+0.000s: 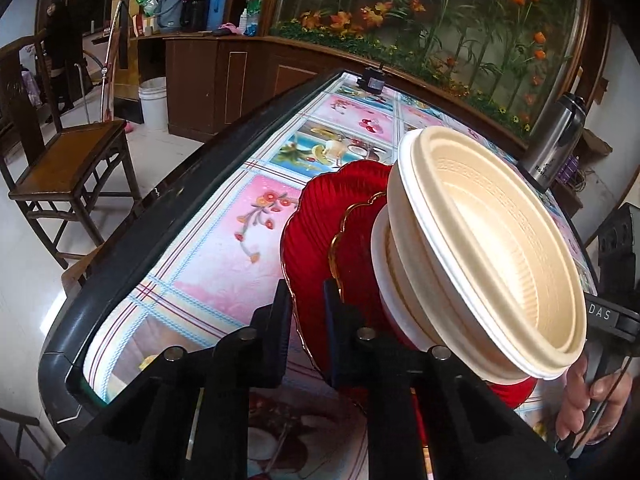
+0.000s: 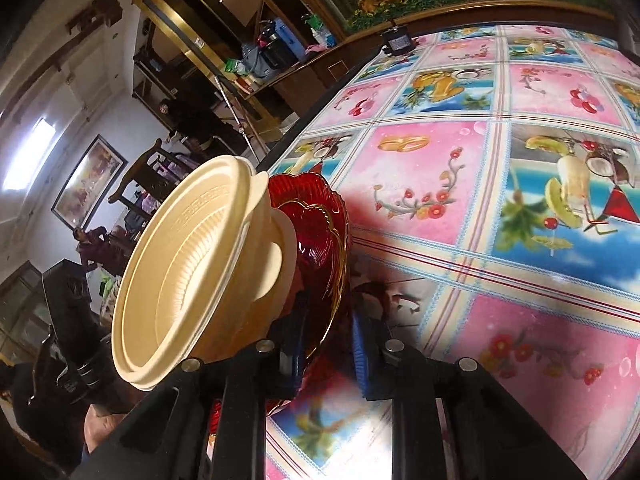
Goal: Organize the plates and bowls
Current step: 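Carry the whole stack with the left tool toward the table's middle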
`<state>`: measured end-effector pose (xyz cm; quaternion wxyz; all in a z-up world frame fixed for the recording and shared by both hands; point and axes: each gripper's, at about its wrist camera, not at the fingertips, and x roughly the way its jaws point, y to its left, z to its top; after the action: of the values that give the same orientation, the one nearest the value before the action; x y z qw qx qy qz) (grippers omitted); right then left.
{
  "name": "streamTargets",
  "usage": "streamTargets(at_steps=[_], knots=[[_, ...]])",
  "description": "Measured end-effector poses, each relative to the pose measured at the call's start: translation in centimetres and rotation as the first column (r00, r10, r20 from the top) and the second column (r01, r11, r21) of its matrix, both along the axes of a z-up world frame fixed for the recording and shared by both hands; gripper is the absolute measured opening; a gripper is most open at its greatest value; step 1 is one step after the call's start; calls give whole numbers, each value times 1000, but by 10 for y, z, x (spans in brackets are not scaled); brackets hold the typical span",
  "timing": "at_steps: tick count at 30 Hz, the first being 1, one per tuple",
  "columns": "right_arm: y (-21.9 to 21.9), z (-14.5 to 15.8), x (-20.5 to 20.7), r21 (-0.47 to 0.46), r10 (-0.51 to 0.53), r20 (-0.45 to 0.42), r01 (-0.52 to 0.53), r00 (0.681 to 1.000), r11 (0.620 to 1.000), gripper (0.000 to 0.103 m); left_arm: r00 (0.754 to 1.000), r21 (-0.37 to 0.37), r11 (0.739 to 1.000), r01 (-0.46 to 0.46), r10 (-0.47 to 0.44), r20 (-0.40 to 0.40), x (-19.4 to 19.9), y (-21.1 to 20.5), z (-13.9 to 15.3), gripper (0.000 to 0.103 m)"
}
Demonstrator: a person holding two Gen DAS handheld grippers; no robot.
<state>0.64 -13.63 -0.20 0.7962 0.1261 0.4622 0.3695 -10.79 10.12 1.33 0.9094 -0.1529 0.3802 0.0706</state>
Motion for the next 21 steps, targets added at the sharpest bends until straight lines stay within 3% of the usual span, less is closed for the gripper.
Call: streamTargets(at_steps=[12,21], knots=[[-37,6,2,20,-63,-13,63,998,998,19,999,9,999,42,-42,-18,16,-35,9,11],[-109,13,-2,29,-164,17,163,986,986,19,987,53,986,159,-158,-19,42,-107,21,11]])
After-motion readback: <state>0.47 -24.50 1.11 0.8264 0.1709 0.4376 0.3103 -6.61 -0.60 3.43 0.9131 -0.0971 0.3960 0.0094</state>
